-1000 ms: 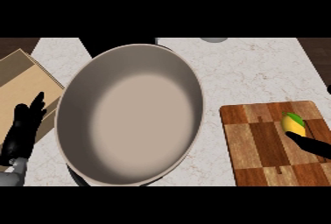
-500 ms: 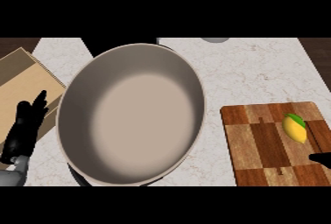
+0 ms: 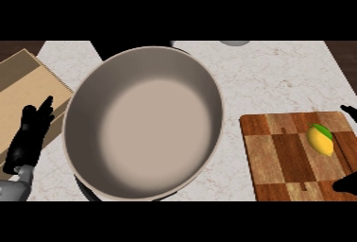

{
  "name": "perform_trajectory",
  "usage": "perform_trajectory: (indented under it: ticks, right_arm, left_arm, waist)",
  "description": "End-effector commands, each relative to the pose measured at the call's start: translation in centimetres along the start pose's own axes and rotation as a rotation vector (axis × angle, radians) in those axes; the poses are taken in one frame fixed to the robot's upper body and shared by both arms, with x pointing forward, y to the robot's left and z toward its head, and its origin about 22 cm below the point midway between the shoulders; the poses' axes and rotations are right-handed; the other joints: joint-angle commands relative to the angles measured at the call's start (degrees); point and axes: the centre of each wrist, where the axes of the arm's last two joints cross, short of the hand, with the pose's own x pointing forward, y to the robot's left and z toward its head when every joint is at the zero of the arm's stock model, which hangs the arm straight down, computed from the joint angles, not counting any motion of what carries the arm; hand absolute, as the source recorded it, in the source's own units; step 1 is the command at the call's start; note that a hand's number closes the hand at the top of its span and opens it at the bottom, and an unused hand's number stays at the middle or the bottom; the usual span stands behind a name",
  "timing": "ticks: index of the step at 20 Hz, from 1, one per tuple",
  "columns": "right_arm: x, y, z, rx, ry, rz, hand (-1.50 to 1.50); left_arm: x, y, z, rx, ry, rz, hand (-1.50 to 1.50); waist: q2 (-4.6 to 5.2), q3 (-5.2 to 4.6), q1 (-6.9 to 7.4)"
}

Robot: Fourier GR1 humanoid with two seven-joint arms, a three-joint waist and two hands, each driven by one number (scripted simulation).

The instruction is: Pick the lemon from the cutting board and place it in the pot

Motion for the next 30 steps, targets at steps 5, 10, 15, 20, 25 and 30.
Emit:
perform_trajectory:
  ticks: [5, 10, 15, 20, 25, 30]
  right_arm:
    - [-0.6, -1.1, -2.8, 0.035, 0.074, -0.008, -1.50]
    - [-1.7, 2.9, -3.8, 0.051, 0.097, 0.032, -1.50]
    - [-1.8, 6.3, -5.1, 0.049, 0.087, 0.015, -1.50]
    - [-2.3, 4.7, -6.0, 0.025, 0.071, 0.017, -1.50]
    - [-2.5, 4.7, -7.8, 0.043, 0.131, 0.053, -1.50]
    - [-3.0, 7.2, -9.4, 0.087, 0.154, 0.036, -1.50]
  left_arm:
    - [-0.4, 0.1, -2.4, -0.016, 0.022, 0.008, 0.00]
    - [-0.8, -1.6, -0.6, 0.031, 0.017, -0.003, 0.00]
    - [0.5, 2.6, -1.7, 0.005, 0.019, 0.008, 0.00]
    - [0.2, -0.1, -0.4, 0.005, 0.012, -0.006, 0.00]
    - [0.0, 1.7, -1.0, -0.010, 0.019, -0.001, 0.00]
    - [0.1, 0.2, -1.2, 0.010, 0.018, 0.000, 0.00]
  waist:
    - [0.23, -0.09, -0.08]
    - [0.21, -0.06, 0.04]
    - [0.19, -0.06, 0.05]
    - [0.12, -0.07, -0.03]
    - [0.15, -0.08, 0.09]
    - [0.21, -0.07, 0.15]
